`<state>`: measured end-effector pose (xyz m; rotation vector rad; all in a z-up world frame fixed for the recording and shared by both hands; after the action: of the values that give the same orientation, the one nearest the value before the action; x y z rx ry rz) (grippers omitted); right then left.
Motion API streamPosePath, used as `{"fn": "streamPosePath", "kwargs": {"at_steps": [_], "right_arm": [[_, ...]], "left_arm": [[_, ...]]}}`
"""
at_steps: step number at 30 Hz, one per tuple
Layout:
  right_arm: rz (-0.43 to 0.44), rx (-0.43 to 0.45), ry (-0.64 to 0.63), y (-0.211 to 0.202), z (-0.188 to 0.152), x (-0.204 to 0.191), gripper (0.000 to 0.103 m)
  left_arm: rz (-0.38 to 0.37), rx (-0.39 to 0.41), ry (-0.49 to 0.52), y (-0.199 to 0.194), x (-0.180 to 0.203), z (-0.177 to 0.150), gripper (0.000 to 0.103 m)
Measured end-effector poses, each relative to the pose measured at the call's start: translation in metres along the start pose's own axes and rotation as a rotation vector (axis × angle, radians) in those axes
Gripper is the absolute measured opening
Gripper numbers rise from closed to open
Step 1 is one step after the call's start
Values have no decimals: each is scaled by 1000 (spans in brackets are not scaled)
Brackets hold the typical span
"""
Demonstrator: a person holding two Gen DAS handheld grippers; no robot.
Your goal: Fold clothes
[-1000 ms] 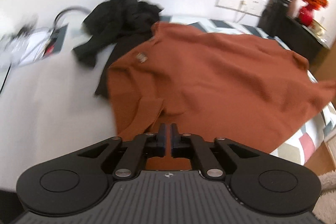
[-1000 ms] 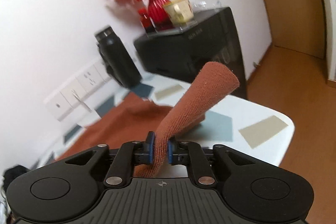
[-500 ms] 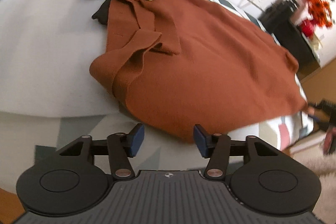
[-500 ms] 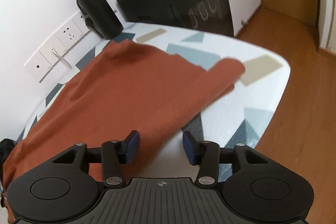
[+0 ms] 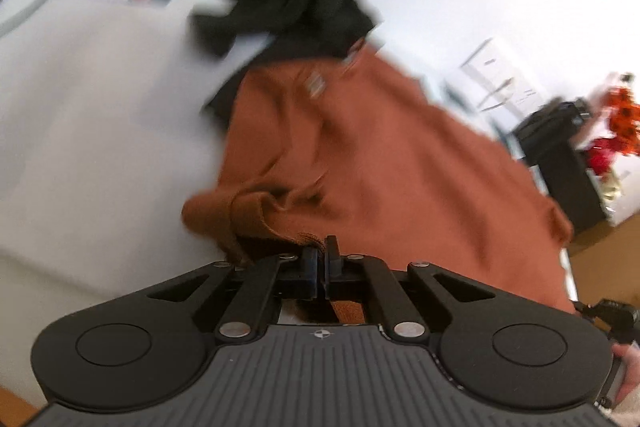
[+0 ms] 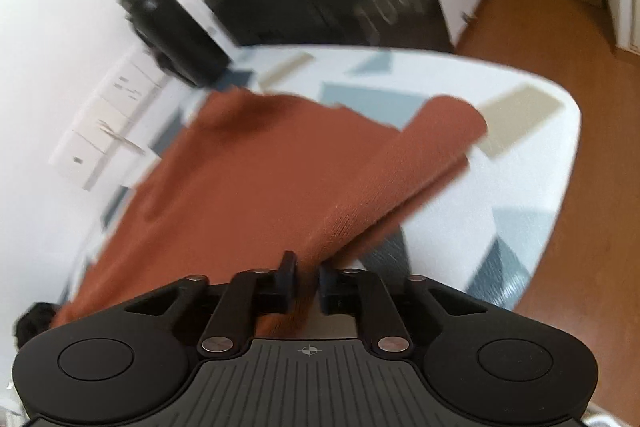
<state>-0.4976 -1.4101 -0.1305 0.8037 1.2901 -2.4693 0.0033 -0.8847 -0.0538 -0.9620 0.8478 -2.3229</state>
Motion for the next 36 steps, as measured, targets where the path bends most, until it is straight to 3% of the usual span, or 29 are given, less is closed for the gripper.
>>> {"fn": "streamPosePath", "kwargs": {"at_steps": [5, 8, 12, 15, 16, 18, 20, 22, 27, 30, 36], "right_arm": [[76, 57, -70, -21, 17, -34, 8], [92, 32, -93, 10, 38, -61, 9], [68, 8, -76, 68, 59, -88, 36], [62, -16, -101, 81, 59, -96, 42], [66, -27, -114, 82, 56, -95, 44], [72, -47, -129, 78, 50, -90, 47], [76, -63, -120, 70, 46, -78, 48], [72, -69, -100, 61, 40, -65, 48], [68, -99, -30, 49, 26, -42, 49], [69, -119, -17, 50, 21, -38, 49], [63, -111, -2, 52, 27, -36, 49]], "left_arm": [[-29, 100, 50, -22, 13, 26, 3], [-6, 129, 72, 0, 13, 49, 3], [79, 136, 72, 52, 10, 76, 3], [73, 60, 0, 86, -3, 86, 4], [65, 42, -9, 88, -6, 85, 9], [48, 5, -26, 93, -11, 83, 22], [18, -1, -25, 84, -14, 77, 47], [-19, -9, -23, 73, -17, 70, 54], [-120, -46, 60, 58, -4, 62, 54], [-184, -86, 194, 53, 18, 51, 54], [-184, -128, 301, 82, 38, 33, 54]]}}
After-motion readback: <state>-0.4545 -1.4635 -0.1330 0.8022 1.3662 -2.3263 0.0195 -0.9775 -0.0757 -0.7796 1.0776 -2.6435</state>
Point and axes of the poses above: each gripper's, at about its wrist camera, not at the fingertips, and y roughly the way its jaws point, x to its right, z to its top, the point moved 2 cm from there along y, roughly the way its jaws point, and after that the axes turned 4 degrees about y, right-handed, at the moved point
